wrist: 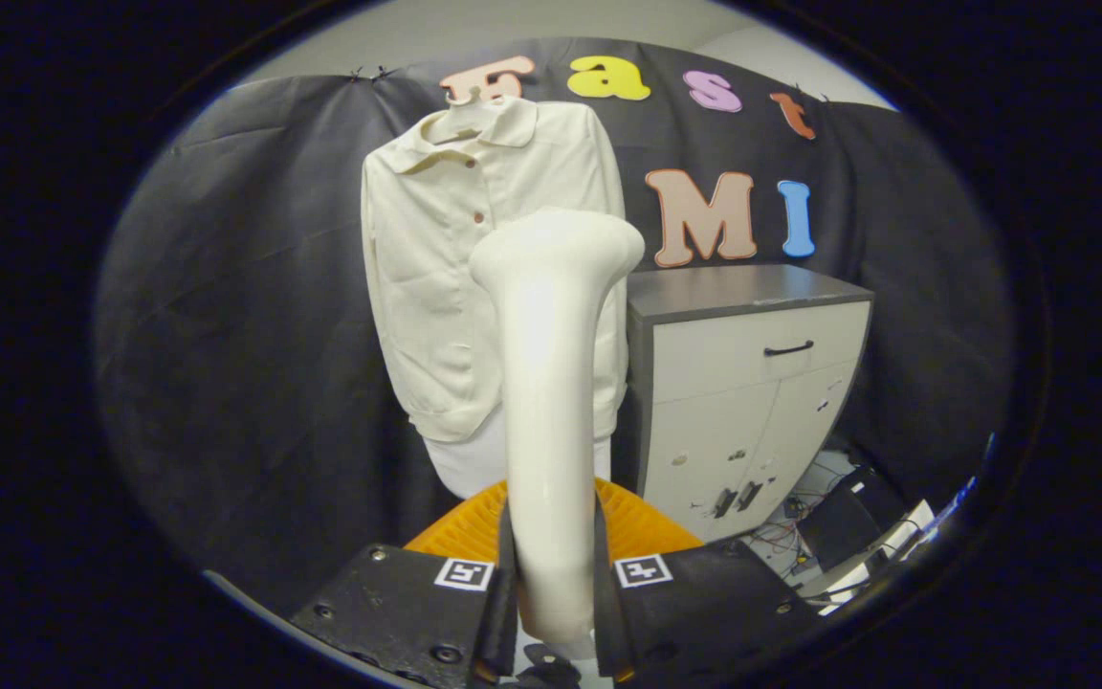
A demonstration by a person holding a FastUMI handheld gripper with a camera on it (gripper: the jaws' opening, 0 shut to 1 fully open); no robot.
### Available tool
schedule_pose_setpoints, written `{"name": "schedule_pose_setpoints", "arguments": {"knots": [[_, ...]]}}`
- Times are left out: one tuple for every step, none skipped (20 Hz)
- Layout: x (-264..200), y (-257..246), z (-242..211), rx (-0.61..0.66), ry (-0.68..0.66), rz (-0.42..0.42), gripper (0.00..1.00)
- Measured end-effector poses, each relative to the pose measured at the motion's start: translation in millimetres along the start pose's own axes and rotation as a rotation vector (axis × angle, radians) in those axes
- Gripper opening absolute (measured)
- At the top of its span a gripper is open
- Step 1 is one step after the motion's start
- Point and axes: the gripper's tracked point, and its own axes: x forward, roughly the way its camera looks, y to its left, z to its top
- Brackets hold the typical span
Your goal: Iron the clothes twice with a garment steamer, once on the left side and once on the right side.
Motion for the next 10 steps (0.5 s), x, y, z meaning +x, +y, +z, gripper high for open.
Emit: {"name": "schedule_pose_setpoints", "arguments": {"knots": [[-16, -4, 2, 0.004, -0.001, -0.01, 0.32], [-31, -7, 3, 0.001, 0.002, -0.017, 0.32], [-44, -9, 8, -0.002, -0.007, -0.024, 0.32], [-56, -11, 15, -0.005, -0.022, -0.033, 0.32], [-66, -13, 22, -0.001, -0.036, -0.035, 0.32], [-74, -12, 28, 0.012, -0.051, -0.03, 0.32], [-81, -10, 34, 0.021, -0.07, -0.02, 0.32], [-89, -9, 41, 0.029, -0.091, -0.011, 0.32], [-98, -10, 47, 0.035, -0.117, -0.001, 0.32], [-106, -12, 51, 0.037, -0.142, 0.005, 0.32]]}}
